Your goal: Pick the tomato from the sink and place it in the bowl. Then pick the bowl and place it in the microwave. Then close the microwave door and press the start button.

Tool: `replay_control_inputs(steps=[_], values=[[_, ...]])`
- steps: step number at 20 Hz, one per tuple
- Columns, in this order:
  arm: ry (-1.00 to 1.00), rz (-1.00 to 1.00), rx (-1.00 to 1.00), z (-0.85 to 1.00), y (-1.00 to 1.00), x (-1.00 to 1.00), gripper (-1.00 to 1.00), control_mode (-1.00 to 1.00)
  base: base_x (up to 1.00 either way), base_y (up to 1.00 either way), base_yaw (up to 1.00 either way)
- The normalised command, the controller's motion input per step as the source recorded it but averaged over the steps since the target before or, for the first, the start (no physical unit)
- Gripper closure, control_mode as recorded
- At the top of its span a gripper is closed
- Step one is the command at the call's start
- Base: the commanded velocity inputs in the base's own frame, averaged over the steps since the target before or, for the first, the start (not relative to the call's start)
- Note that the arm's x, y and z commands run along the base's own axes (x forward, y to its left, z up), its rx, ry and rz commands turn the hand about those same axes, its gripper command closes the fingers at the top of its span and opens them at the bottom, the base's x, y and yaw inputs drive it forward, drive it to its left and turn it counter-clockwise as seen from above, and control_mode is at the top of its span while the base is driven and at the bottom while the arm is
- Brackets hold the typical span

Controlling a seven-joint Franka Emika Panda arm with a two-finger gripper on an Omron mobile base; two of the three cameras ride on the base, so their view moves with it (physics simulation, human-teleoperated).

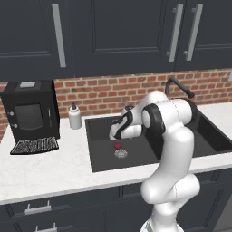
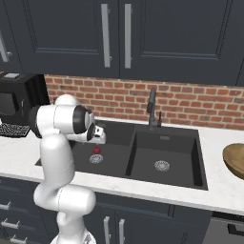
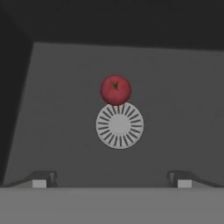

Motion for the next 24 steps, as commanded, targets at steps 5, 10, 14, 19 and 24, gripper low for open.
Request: replay_control_inputs(steps=[5, 10, 14, 19, 24], values=[[0.0, 0.0, 0.0, -0.24, 0.0, 0.39, -1.0, -1.0, 0.0, 0.0, 0.0], [0.0, 0.0, 0.0, -0.24, 0.0, 0.45, -1.0, -1.0, 0.0, 0.0, 0.0], [0.0, 0.0, 0.0, -0.21, 0.03, 0.44, -1.0, -1.0, 0.0, 0.0, 0.0], [0.0, 0.0, 0.0, -0.19, 0.0, 0.25, -1.0, -1.0, 0.0, 0.0, 0.0], [0.0, 0.0, 0.0, -0.24, 0.0, 0.04, -1.0, -1.0, 0.0, 0.0, 0.0]])
